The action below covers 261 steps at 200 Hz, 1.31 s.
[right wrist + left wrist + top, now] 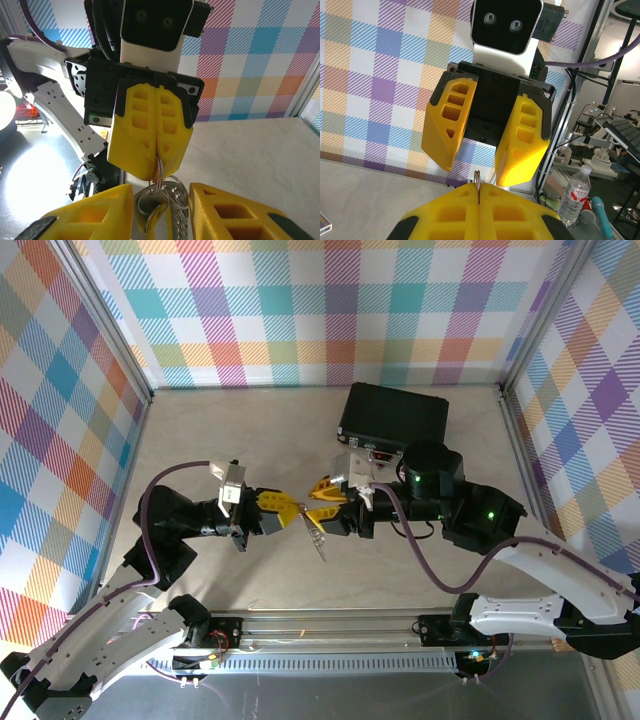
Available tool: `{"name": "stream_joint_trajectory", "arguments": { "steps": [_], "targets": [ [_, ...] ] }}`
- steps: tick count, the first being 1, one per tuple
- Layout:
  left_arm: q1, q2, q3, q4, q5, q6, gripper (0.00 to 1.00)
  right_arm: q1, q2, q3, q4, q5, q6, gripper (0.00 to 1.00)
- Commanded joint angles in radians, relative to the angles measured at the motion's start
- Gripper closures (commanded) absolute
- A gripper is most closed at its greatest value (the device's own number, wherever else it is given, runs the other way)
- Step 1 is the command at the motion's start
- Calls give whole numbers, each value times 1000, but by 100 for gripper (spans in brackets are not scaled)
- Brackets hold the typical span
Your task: Put the keys on the keyring
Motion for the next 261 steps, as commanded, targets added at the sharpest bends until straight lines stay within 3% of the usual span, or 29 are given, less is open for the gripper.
{"name": "stream_joint_trajectory", "arguments": {
  "steps": [1, 196, 261],
  "targets": [
    [-7, -26, -8, 35, 0, 24, 100, -4, 13, -9, 48, -39, 26, 67],
    [-7, -51, -15, -1, -19, 55, 100, -85, 21, -68, 136, -215, 138, 68],
    [-7, -33, -17, 24, -12, 50, 100, -87, 40, -70, 127, -242, 132, 79]
  ]
}}
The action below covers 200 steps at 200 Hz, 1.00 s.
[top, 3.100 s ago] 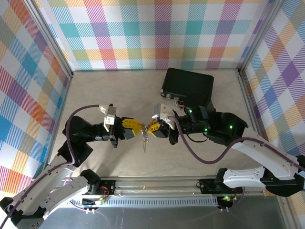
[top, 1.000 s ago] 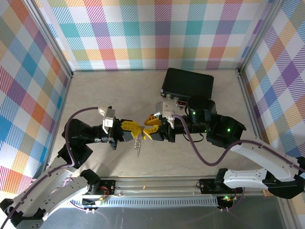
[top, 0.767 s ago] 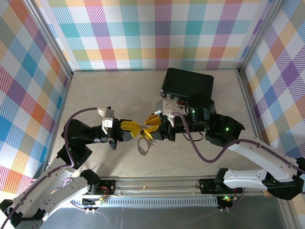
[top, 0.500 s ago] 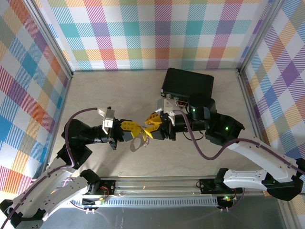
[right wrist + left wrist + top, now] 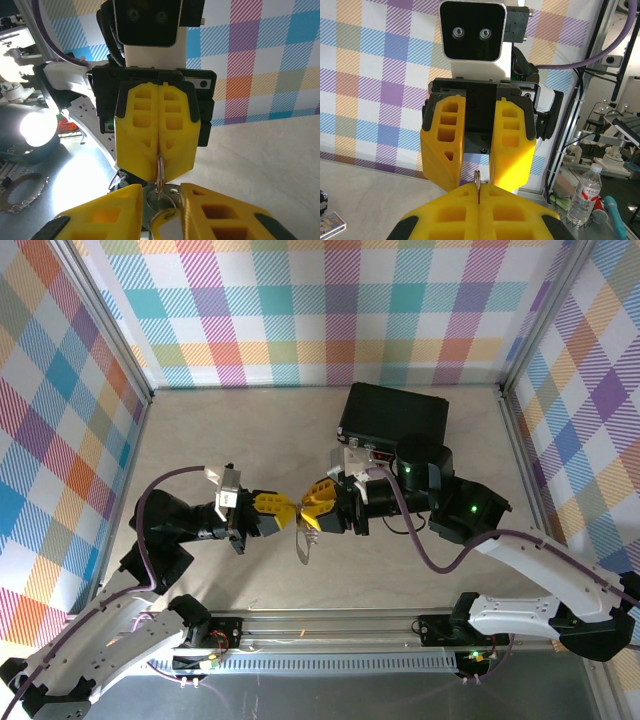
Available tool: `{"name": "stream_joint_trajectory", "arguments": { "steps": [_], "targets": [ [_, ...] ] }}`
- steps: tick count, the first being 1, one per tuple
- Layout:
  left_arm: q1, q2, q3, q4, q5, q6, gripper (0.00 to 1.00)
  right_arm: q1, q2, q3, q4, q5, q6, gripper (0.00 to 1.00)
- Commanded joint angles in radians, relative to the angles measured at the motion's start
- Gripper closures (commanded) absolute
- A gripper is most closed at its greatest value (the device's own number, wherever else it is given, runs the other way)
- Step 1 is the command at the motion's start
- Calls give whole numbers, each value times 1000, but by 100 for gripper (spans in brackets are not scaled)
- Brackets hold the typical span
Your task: Put the keys on the keyring
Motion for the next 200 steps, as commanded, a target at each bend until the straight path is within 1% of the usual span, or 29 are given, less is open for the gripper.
{"name": "stream_joint_trajectory", "arguments": {
  "steps": [1, 29, 50, 83, 98, 104, 108, 126, 139, 155, 160, 172, 200],
  "targets": [
    [-7, -1, -4, 50, 19, 3, 100, -8, 14, -6, 15, -32, -2, 80],
    [-7, 5, -4, 49, 21, 5, 100, -10, 25, -5, 10, -67, -5, 86],
    [-7, 8, -4, 51, 25, 1, 100, -11, 24, -9, 10, -75, -11, 100],
    [-7, 10, 6, 21, 27, 12, 100, -14, 8, -15, 5, -58, -19, 100],
    [-7, 9, 37, -70, 16, 62, 100, -14, 6, 2, -38, -22, -44, 100],
    [-7, 7, 53, -122, 6, 90, 96, -14, 9, 16, -69, -1, -50, 100],
    [-7, 5, 68, -164, -3, 111, 93, -14, 12, 28, -92, 7, -89, 100],
    [-7, 6, 137, -351, -47, 218, 82, -14, 24, 68, -192, 53, -145, 100],
    [-7, 14, 180, -473, -65, 280, 77, -14, 40, 105, -264, 84, -184, 100],
    [-7, 31, 223, -559, -75, 333, 76, -14, 70, 161, -357, 104, -230, 100],
    [-7, 39, 237, -609, -77, 345, 76, -14, 81, 179, -383, 109, -242, 100],
    [-8, 56, 262, -657, -79, 368, 76, -13, 108, 216, -433, 123, -266, 100],
    [-7, 73, 274, -657, -49, 374, 75, -12, 145, 275, -497, 131, -293, 100]
  ]
}}
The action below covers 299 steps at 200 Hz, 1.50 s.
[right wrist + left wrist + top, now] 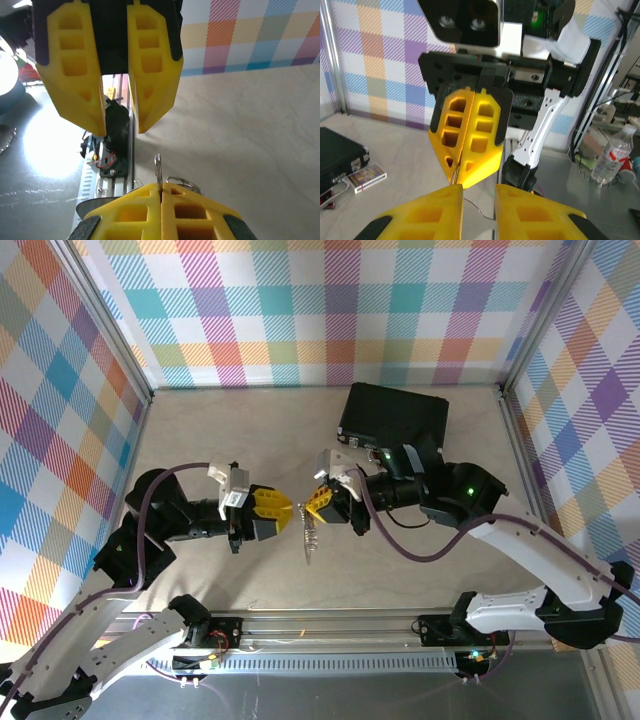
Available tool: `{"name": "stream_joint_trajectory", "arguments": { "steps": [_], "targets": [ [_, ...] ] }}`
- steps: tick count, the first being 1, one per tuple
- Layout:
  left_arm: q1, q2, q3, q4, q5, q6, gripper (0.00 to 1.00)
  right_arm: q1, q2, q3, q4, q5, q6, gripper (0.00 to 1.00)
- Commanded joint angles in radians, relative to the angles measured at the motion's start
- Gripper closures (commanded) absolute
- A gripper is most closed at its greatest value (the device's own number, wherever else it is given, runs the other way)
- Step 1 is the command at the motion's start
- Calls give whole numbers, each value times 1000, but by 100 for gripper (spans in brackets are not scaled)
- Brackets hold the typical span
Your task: Put the keys on the keyring
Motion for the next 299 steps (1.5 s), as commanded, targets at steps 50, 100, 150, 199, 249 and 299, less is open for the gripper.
{"name": "stream_joint_trajectory", "arguments": {
  "steps": [50, 100, 150, 199, 249, 299],
  "targets": [
    [-6, 43, -2, -22, 29, 22, 75, 1, 37, 63, -100, -13, -68, 100],
    [-7, 70, -17, 36, 24, 12, 80, 1, 35, 56, -80, -53, -64, 100],
    [-7, 90, -36, 51, 23, 1, 83, 1, 26, 42, -43, -73, -49, 100],
    [-7, 83, -58, 65, 15, -17, 82, 1, 22, 37, -19, -59, -38, 100],
    [-7, 67, -88, 113, 18, -45, 100, 1, 23, 35, -1, -68, -35, 100],
    [-7, 46, -109, 190, 14, -95, 100, 1, 10, 11, 28, -47, -18, 100]
  ]
}}
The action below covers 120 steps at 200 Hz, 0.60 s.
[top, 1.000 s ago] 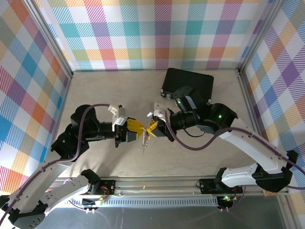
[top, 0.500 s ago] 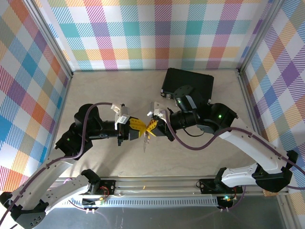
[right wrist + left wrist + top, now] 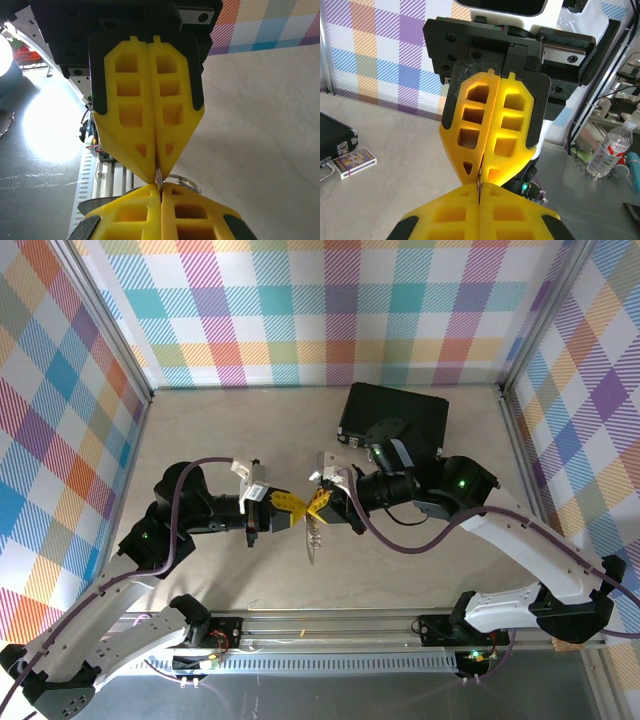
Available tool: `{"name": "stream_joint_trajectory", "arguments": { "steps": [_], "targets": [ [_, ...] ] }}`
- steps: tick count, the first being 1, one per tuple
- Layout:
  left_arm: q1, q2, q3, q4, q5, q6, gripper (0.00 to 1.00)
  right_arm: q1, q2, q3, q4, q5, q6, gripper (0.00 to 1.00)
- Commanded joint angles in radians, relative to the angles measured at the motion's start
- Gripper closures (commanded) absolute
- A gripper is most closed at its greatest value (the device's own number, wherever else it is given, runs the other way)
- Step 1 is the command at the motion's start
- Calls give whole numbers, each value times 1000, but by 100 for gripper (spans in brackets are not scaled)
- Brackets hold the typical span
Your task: Put the keys on the keyring
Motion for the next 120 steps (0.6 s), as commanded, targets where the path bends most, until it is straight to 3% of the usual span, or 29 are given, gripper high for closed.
{"name": "stream_joint_trajectory", "arguments": {
  "steps": [1, 25, 44, 64, 120],
  "targets": [
    [-7, -13, -25, 70, -17, -52, 100, 6, -26, -11, 89, -36, 14, 98],
    [-7, -27, -27, 92, -42, -65, 100, 6, -44, -36, 105, -12, 34, 61],
    [-7, -35, -31, 112, -50, -75, 100, 7, -77, -78, 145, 24, 55, 49],
    [-7, -43, -38, 150, -58, -99, 100, 7, -114, -133, 197, 58, 78, 48],
    [-6, -57, -79, 261, -71, -166, 100, 7, -165, -260, 302, 97, 135, 68]
  ]
}}
